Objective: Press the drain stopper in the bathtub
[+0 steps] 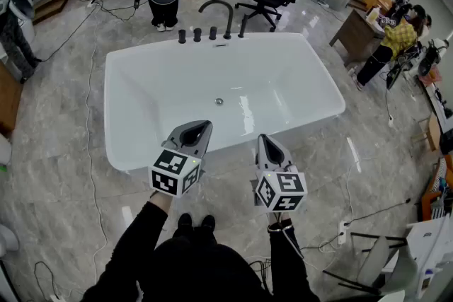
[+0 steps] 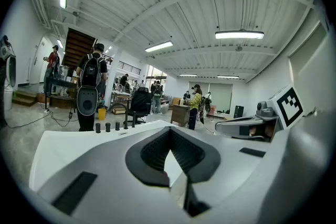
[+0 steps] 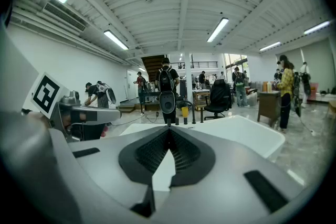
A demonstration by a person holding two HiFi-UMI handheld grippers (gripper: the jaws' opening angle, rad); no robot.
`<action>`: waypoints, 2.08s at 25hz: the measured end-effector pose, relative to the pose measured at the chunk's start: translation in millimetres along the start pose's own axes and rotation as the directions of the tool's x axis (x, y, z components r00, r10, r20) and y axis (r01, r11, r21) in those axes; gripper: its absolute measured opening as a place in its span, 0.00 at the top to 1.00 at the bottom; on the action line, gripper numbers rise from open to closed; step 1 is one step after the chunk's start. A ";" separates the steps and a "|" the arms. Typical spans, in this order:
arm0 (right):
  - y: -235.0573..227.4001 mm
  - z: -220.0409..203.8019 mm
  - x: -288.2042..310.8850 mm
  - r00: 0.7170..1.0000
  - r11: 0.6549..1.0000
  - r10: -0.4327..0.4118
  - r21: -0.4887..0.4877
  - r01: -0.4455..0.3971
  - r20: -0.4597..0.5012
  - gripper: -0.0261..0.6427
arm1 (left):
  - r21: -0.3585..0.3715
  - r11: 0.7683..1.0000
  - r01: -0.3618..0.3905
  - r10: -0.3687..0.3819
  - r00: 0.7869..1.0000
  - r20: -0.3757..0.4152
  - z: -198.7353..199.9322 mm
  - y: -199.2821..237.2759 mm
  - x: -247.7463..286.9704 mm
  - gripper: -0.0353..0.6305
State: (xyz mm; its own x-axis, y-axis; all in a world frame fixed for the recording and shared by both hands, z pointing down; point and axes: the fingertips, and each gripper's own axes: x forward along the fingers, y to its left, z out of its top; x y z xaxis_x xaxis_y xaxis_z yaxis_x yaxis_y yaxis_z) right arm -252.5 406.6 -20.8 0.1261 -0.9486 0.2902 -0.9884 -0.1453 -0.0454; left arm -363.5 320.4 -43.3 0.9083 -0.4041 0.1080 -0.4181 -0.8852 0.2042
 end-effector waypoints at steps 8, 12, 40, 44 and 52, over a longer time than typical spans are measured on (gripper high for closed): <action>-5.2 -1.3 14.1 1.000 1.000 0.014 -0.005 -0.015 -0.012 0.96 | -0.001 1.000 0.003 -0.003 1.000 -0.001 0.7 4.6 13.3 0.94; -8.3 -3.0 17.4 1.000 1.000 0.018 -0.005 -0.018 -0.021 0.96 | -0.003 1.000 -0.010 0.010 1.000 -0.001 1.3 9.4 14.3 0.94; -82.8 10.3 9.5 0.999 0.998 0.033 0.044 -0.034 0.025 0.96 | 0.019 0.999 -0.039 0.039 0.999 -0.014 3.7 -19.7 73.2 0.94; -94.7 9.5 21.4 1.000 0.999 0.025 0.039 -0.025 0.006 0.96 | 0.017 0.999 -0.046 0.046 0.999 -0.016 5.3 -14.3 86.2 0.94; -125.2 10.8 69.2 1.000 1.000 0.011 0.026 -0.010 -0.022 0.96 | 0.000 0.998 -0.056 0.056 0.998 -0.025 -6.0 17.2 129.0 0.94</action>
State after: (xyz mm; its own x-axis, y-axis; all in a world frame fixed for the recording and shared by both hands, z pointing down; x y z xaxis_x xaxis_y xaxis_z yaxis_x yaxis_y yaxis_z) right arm -119.1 356.2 -5.3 0.1136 -0.9436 0.3109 -0.9870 -0.1429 -0.0732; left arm -253.6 254.4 -20.0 0.8828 -0.4472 0.1439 -0.4684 -0.8610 0.1981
